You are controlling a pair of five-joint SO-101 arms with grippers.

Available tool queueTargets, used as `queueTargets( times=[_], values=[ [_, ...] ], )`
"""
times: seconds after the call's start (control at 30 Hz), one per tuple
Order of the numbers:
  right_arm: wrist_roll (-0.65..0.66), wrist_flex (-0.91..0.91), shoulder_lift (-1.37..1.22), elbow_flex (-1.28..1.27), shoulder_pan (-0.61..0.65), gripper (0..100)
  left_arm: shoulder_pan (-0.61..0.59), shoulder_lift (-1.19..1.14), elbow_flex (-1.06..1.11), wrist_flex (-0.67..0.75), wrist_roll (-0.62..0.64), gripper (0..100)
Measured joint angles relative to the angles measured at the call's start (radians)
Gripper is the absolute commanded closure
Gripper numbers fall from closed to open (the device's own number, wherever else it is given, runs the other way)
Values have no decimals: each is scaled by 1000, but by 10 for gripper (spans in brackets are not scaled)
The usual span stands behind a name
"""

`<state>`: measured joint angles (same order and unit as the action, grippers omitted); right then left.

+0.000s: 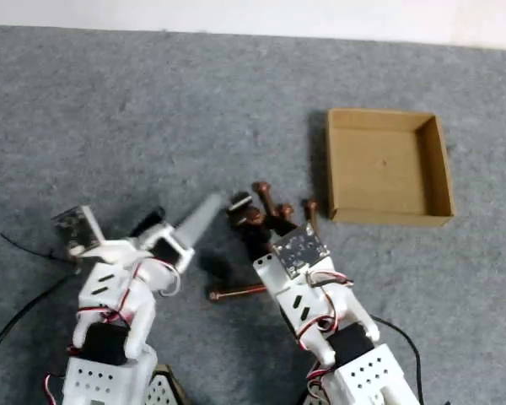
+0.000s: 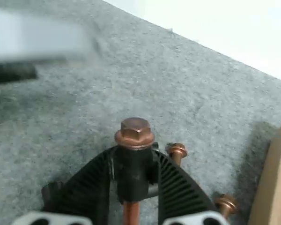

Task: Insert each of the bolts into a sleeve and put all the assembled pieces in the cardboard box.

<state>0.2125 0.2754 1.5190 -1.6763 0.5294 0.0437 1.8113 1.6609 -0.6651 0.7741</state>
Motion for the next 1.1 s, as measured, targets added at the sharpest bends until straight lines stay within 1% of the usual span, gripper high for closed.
queueTargets(
  times=[0.13, 0.27, 0.4, 0.6, 0.83, 1.03, 1.1],
  values=[
    [0, -43, 0, 0, -57, 993, -51, 0, 0, 43, 17, 553],
    [0, -83, 0, 0, -147, 993, -51, 0, 12, 109, 17, 553],
    [0, -89, 0, 0, -233, 993, -51, 0, 15, 133, 17, 553],
    [0, -89, 0, 0, -308, 993, -51, 0, 15, 137, 17, 553],
    [0, -89, 0, 0, -353, 993, -51, 0, 15, 127, 14, 553],
    [0, -89, 0, 0, -414, 989, -51, 0, 15, 83, -83, 553],
    [0, -89, 0, 0, -434, 989, -51, 0, 15, 80, -95, 553]
  ],
)
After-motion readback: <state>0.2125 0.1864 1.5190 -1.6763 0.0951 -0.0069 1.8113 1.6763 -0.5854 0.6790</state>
